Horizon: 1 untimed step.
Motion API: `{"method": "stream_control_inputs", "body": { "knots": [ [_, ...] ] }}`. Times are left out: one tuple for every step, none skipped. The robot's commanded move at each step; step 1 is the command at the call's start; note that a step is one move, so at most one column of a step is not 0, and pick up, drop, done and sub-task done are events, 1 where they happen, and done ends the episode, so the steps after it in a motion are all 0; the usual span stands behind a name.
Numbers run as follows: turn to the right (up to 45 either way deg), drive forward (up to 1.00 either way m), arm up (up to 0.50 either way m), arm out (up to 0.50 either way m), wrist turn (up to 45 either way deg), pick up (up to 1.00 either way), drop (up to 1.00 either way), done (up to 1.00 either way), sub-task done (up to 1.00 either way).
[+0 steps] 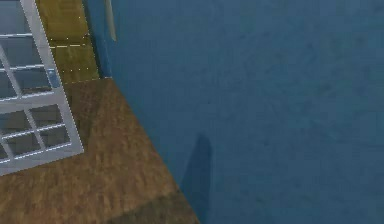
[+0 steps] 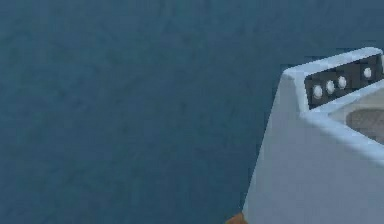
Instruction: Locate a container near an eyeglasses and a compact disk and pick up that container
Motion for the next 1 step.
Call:
{"method": "stream_control_inputs", "body": {
  "knots": [
    [0.0,0.05,0.00,0.00,0.0,0.00,0.00,0.00,0.00]
  ]
}}
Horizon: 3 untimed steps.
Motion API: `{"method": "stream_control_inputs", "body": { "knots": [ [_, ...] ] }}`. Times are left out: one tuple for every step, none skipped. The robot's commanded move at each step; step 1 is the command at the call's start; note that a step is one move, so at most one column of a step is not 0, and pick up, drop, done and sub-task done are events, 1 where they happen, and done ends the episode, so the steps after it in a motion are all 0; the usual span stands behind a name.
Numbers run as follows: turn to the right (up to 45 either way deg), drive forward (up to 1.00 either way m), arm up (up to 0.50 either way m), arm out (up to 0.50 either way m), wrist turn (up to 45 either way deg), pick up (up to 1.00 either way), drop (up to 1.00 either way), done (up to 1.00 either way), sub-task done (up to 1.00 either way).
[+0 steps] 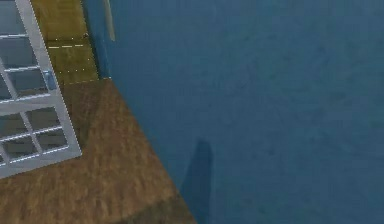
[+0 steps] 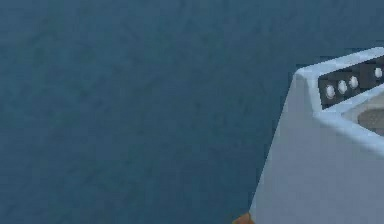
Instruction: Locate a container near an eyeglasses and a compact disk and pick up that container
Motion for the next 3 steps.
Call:
{"method": "stream_control_inputs", "body": {
  "knots": [
    [-24.0,0.00,0.00,0.00,0.0,0.00,0.00,0.00,0.00],
    [0.0,0.45,0.00,0.00,0.0,0.00,0.00,0.00,0.00],
    [-45.0,0.00,0.00,0.00,0.0,0.00,0.00,0.00,0.00]
  ]
}}
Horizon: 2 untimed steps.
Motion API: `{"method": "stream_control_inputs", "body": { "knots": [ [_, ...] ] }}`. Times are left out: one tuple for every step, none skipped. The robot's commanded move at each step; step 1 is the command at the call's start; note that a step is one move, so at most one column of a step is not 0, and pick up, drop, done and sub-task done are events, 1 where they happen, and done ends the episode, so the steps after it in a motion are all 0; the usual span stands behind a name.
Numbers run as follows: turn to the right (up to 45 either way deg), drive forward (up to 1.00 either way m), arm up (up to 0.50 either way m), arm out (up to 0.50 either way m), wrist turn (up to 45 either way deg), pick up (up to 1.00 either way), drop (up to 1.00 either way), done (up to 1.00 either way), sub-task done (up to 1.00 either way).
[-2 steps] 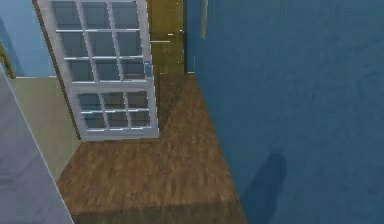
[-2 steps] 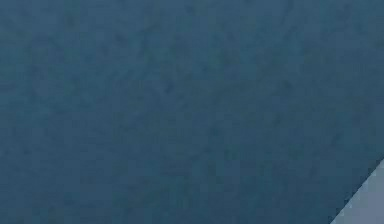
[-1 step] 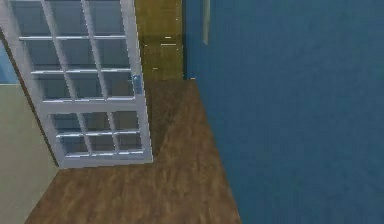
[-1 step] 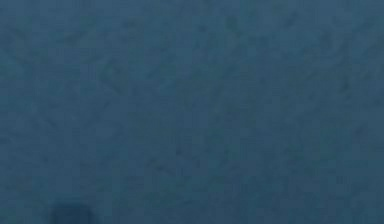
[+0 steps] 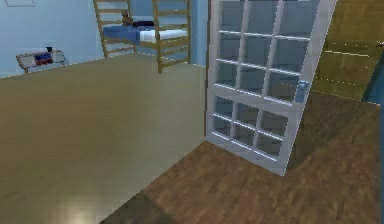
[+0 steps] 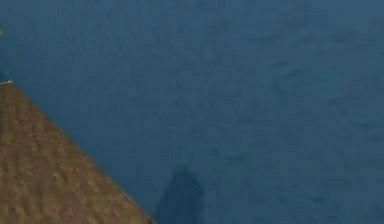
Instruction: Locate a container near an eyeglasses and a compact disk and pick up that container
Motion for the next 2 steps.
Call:
{"method": "stream_control_inputs", "body": {
  "knots": [
    [0.0,0.20,0.00,0.00,0.0,0.00,0.00,0.00,0.00],
    [-42.0,0.00,0.00,0.00,0.0,0.00,0.00,0.00,0.00]
  ]
}}
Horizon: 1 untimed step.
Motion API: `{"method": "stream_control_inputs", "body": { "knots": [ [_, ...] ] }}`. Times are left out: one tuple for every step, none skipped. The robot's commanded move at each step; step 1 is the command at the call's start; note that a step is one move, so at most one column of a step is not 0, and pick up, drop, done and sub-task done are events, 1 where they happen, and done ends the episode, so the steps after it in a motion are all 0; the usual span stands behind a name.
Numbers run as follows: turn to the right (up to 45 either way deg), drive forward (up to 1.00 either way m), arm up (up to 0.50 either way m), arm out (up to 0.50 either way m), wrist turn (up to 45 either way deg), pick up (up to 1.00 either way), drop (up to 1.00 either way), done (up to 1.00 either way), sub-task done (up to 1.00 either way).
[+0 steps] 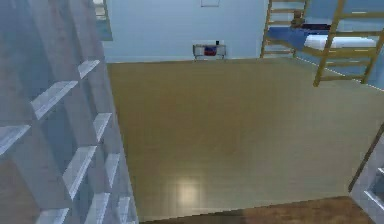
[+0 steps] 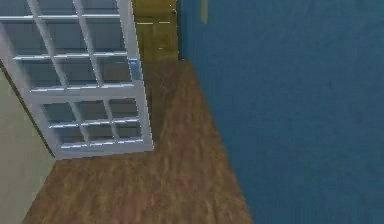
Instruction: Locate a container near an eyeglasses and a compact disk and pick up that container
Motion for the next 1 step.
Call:
{"method": "stream_control_inputs", "body": {
  "knots": [
    [0.0,1.00,0.00,0.00,0.0,0.00,0.00,0.00,0.00]
  ]
}}
